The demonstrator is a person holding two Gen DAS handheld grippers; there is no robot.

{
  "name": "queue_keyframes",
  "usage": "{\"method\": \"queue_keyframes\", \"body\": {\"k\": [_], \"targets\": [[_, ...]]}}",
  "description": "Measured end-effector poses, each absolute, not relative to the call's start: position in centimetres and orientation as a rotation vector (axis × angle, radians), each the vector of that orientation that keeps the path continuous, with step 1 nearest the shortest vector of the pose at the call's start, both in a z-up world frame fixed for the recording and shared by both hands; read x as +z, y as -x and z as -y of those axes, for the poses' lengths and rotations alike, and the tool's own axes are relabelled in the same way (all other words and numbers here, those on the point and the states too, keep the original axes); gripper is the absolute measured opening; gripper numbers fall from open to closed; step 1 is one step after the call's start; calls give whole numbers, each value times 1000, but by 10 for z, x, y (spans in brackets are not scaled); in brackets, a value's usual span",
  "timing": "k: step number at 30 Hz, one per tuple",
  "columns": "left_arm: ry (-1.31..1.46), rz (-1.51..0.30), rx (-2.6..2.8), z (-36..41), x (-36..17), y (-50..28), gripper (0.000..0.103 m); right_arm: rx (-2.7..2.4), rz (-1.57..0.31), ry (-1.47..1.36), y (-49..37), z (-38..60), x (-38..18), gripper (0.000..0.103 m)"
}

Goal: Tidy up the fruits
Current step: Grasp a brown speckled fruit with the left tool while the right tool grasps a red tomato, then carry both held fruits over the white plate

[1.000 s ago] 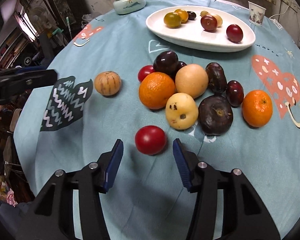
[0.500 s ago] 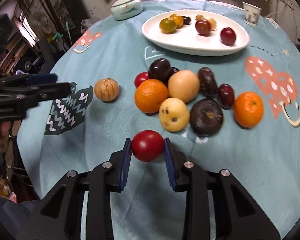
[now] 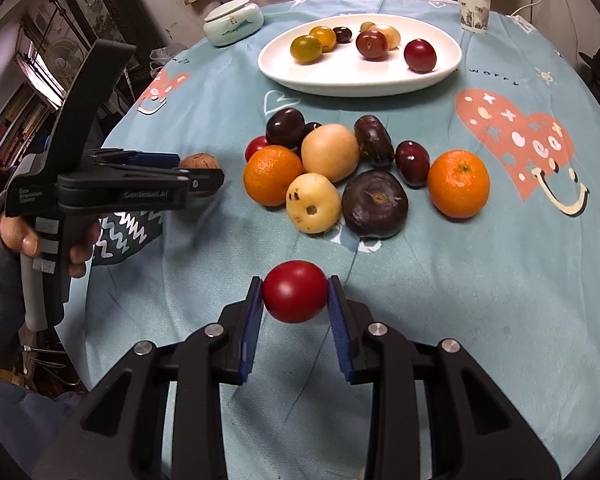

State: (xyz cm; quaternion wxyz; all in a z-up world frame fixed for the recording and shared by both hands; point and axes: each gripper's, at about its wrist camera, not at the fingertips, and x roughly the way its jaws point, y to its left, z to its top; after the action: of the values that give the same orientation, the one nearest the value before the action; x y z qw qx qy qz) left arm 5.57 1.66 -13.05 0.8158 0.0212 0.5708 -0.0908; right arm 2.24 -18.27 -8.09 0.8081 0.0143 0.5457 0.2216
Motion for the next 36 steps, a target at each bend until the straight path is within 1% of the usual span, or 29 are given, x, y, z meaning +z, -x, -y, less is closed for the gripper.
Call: {"method": "queue_keyframes", "body": {"k": [1,7,14,19,36], "targets": [[-43,-1219,-196,-16,-129,-55,42,475,-1169,-32,-23,182,-82,33],[-62,-1214,-190,-12,-121,-47,42,481,-1161,-31,-23,180,-80,33],[-108,-1081,-220,8,-75,-22,42,493,-1148,-24,-19,178,-75,33],[-130,-1036,-236,20,-55,-6,42,512,-1133,-17,-12,174,-70,33],[-163,-1019,-242,34,-41,9,42,543,-1102,-13,-7,171,-59,33]]}}
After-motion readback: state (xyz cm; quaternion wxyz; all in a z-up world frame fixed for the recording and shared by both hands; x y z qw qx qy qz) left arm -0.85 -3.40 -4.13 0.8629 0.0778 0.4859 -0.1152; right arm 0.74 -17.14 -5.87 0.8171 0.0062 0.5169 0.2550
